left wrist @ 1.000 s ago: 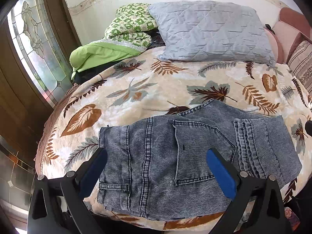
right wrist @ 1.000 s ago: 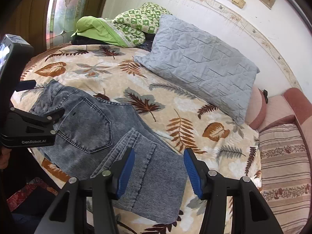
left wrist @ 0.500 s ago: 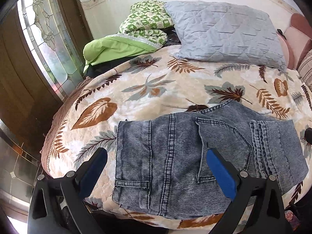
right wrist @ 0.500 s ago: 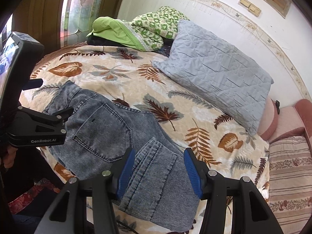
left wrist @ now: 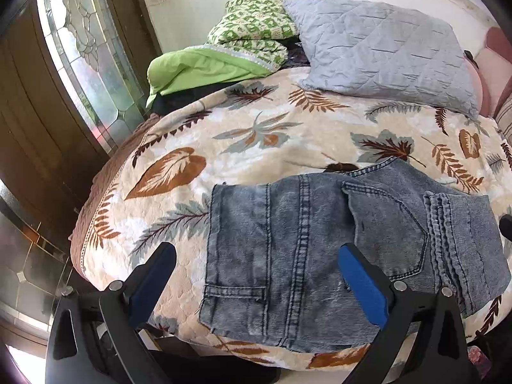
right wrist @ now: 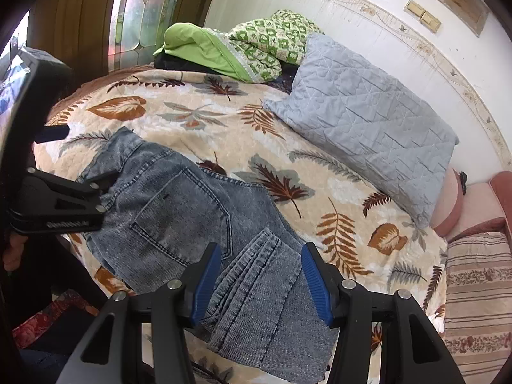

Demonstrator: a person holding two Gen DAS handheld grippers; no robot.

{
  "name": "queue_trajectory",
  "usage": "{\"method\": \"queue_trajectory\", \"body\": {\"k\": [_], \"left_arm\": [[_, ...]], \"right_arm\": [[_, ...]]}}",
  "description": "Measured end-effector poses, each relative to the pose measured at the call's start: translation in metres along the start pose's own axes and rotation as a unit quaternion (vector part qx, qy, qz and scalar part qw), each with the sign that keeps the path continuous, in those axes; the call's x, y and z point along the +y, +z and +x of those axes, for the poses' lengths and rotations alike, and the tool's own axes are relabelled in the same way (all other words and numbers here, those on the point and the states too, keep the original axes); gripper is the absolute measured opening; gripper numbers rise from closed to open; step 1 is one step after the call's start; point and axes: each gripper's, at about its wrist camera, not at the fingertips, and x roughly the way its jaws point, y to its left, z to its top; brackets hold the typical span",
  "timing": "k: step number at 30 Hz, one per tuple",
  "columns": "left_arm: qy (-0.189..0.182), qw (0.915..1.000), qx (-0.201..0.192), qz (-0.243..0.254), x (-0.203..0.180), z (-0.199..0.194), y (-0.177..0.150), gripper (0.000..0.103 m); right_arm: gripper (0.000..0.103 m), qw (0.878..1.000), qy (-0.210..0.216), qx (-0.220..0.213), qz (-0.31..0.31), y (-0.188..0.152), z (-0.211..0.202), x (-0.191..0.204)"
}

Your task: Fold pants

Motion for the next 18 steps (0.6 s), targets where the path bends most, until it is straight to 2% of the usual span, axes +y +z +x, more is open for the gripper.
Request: {"method": "queue_trajectory", "body": {"k": [4, 10, 13, 18], "left_arm": [[0.028, 0.9991, 0.018, -0.028, 0.033, 0.007, -0.009, 0.102], [0.059, 0.9928, 0.050, -0.092, 0.091, 0.011, -0.028, 0.102], [0.050, 0.9909, 0.065, -0.106, 0.102, 0.012, -0.035, 0.102], [0.000, 0.9850, 0.107, -0.135, 0.100, 0.024, -0.041, 0.102]], "right_arm": [[0.056, 0.999, 0.008, 0.037, 0.017, -0.018, 0.026, -0.011], [0.056, 0.992, 0.011, 0.118, 0.051, -0.065, 0.081, -0.027], [0.056, 0.988, 0.019, 0.143, 0.059, -0.085, 0.098, -0.028], [0.063, 0.982, 0.050, 0.150, 0.104, -0.100, 0.108, -0.042]]}}
